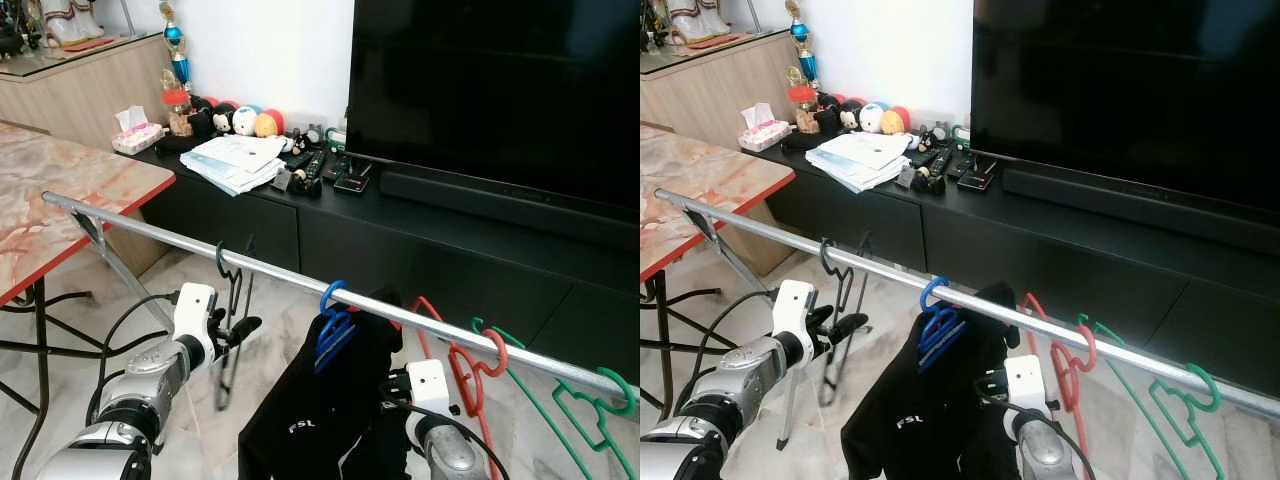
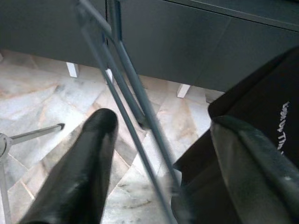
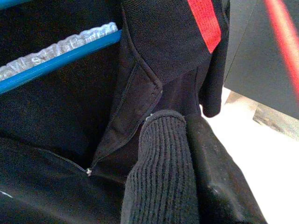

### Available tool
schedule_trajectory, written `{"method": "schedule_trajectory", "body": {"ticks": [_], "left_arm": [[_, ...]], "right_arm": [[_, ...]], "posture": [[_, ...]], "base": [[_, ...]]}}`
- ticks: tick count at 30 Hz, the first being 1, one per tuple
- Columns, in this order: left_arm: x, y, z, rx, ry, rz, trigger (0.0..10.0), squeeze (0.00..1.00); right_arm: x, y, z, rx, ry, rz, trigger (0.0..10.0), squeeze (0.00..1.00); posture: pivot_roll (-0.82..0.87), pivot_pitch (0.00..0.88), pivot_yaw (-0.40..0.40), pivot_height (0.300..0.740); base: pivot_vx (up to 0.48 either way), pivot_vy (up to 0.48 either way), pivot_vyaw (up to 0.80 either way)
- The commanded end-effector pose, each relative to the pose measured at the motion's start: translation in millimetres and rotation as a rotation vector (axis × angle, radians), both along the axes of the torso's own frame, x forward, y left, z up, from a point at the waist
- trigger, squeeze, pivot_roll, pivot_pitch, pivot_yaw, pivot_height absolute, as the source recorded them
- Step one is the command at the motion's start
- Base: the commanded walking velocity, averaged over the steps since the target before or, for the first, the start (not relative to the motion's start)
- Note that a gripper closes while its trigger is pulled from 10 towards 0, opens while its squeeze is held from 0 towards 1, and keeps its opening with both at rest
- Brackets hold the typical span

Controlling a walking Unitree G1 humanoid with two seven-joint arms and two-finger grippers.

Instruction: Hang hanger

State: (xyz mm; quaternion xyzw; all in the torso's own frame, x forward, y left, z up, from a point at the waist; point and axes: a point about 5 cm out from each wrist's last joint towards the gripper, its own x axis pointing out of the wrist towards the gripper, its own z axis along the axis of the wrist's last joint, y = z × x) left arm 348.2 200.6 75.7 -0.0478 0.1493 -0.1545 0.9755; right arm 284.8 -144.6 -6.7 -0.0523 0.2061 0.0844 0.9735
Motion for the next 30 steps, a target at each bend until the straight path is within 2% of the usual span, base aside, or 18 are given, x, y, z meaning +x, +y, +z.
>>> {"method": "schedule_trajectory", "body": {"ticks": [1,2,9,15,16,17,18,19,20,27,30], "left_arm": [[2.1,1.4,1.4,0.027,-0.007,0.028,3.9,0.0],[3.0,1.4,2.0,0.031,-0.01,0.048,10.0,0.0],[5.0,5.0,-2.4,0.091,0.037,0.203,10.0,0.0],[5.9,2.1,-3.3,0.098,0.047,0.224,10.0,0.0],[6.2,2.0,-3.2,0.103,0.048,0.229,9.6,0.0],[6.4,2.2,-3.1,0.105,0.049,0.236,5.3,0.0],[6.4,2.4,-3.1,0.103,0.049,0.239,4.5,0.0],[6.4,2.4,-3.2,0.102,0.05,0.242,4.5,0.0],[6.5,2.5,-2.9,0.094,0.048,0.246,0.0,0.0],[6.6,1.9,-2.7,0.041,0.052,0.246,0.0,0.0],[6.5,-0.7,-3.2,-0.03,0.059,0.239,0.0,0.0]], "right_arm": [[3.6,3.5,5.1,0.009,-0.033,0.011,10.0,0.0],[3.9,4.0,5.4,0.01,-0.035,0.012,10.0,0.0],[5.9,8.1,7.7,0.013,-0.044,0.017,10.0,0.0],[6.8,8.7,9.0,0.016,-0.052,0.015,10.0,0.0],[6.7,8.7,9.2,0.016,-0.053,0.015,10.0,0.0],[6.7,8.8,9.3,0.017,-0.055,0.014,10.0,0.0],[6.7,9.0,9.4,0.017,-0.056,0.014,10.0,0.0],[6.6,9.0,9.4,0.017,-0.056,0.014,10.0,0.0],[6.6,9.2,9.3,0.018,-0.056,0.014,10.0,0.0],[6.1,10.9,9.4,0.023,-0.058,0.016,10.0,0.0],[6.4,11.8,9.8,0.023,-0.06,0.016,10.0,0.0]], "posture": [[0.0,0.039,0.041,0.74],[0.0,0.04,0.042,0.74],[0.0,0.038,0.044,0.74],[0.0,0.036,0.047,0.74],[0.0,0.036,0.048,0.74],[0.0,0.036,0.048,0.74],[0.0,0.036,0.048,0.74],[0.0,0.036,0.048,0.74],[0.01,0.035,0.05,0.74],[0.01,0.036,0.052,0.74],[0.01,0.037,0.052,0.74]], "base": [[0.0,0.0,0.0],[0.0,0.0,0.0],[0.0,0.0,0.0],[0.0,0.0,0.0],[0.0,0.0,0.0],[0.0,0.0,0.0],[0.0,0.0,0.0],[0.0,0.0,0.0],[0.0,0.0,0.0],[0.0,0.0,0.0],[0.0,0.0,0.0]]}}
